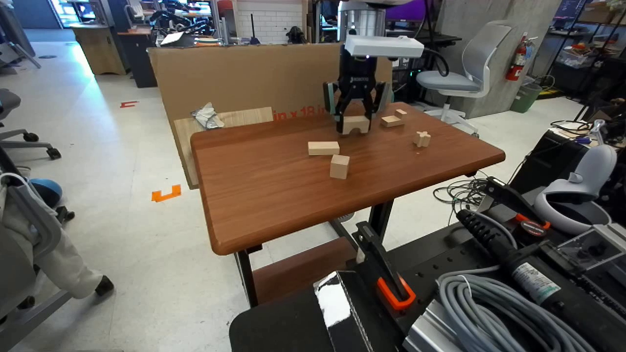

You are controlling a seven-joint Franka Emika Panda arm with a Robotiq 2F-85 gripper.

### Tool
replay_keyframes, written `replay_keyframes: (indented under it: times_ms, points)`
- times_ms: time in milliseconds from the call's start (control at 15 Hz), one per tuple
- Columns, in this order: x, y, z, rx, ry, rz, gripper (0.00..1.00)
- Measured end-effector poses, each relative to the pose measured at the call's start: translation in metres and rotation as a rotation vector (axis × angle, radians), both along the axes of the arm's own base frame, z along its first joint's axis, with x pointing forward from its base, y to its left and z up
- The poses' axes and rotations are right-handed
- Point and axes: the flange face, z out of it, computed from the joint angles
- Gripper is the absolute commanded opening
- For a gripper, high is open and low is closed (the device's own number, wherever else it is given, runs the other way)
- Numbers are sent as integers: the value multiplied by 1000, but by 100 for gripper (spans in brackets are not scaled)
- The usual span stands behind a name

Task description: Pick up the wooden block from the table and move it to the left.

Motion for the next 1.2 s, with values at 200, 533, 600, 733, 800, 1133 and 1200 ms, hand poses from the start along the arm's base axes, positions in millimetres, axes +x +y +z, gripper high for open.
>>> replay_keyframes:
  times_ms: [200,533,600,733,800,1133,1200]
  points:
    - [-5,4,19,-7,-16,56,43]
    - [-7,36,70,-13,-76,131,43]
    - [-6,47,76,-6,-86,146,43]
    - [-7,68,81,6,-94,177,43]
    - [-8,78,81,12,-93,192,43]
    - [-19,117,68,38,-101,258,43]
    - [-21,121,63,42,-102,268,43]
